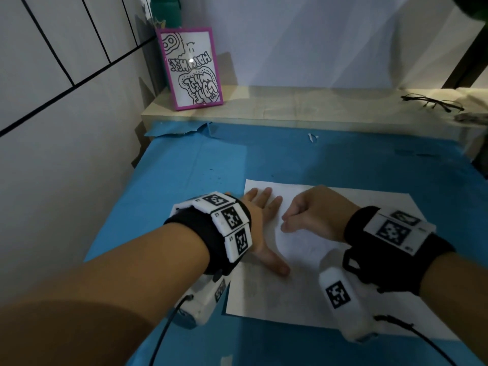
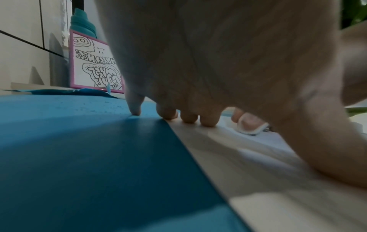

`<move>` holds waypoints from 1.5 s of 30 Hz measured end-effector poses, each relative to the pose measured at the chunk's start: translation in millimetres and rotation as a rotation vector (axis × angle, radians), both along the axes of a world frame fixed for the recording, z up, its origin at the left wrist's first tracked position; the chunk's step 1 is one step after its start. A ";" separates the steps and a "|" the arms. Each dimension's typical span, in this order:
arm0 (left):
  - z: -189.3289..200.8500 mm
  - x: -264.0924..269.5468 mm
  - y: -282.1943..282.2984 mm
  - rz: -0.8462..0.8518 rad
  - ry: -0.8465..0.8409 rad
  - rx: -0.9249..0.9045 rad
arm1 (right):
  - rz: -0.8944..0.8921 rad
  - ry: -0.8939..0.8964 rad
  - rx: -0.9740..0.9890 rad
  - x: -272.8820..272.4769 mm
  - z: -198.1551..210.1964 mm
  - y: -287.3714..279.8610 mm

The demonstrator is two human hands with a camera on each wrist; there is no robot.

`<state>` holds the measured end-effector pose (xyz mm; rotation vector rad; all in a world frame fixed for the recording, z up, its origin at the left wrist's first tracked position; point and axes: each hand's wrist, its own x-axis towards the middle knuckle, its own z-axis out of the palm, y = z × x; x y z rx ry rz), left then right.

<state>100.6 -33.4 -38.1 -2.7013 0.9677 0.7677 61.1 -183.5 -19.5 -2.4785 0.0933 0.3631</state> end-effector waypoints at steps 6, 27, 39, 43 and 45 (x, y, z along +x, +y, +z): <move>2.4 -0.1 -1.0 0.010 0.007 0.014 | 0.140 0.150 -0.034 -6.0 3.8 1.1; 14.6 -15.1 -4.6 0.024 -0.012 0.046 | -0.594 0.000 0.866 -21.4 -27.9 -25.0; 4.7 -1.3 6.3 0.139 -0.122 0.082 | -0.651 -0.105 1.100 -23.6 -37.6 -29.5; 23.8 -16.5 -12.2 -0.122 -0.112 -0.025 | -0.637 -0.106 1.055 -23.1 -39.6 -29.0; 20.3 -43.0 -18.1 -0.273 0.050 -0.041 | -0.629 -0.107 1.042 -22.5 -40.0 -27.9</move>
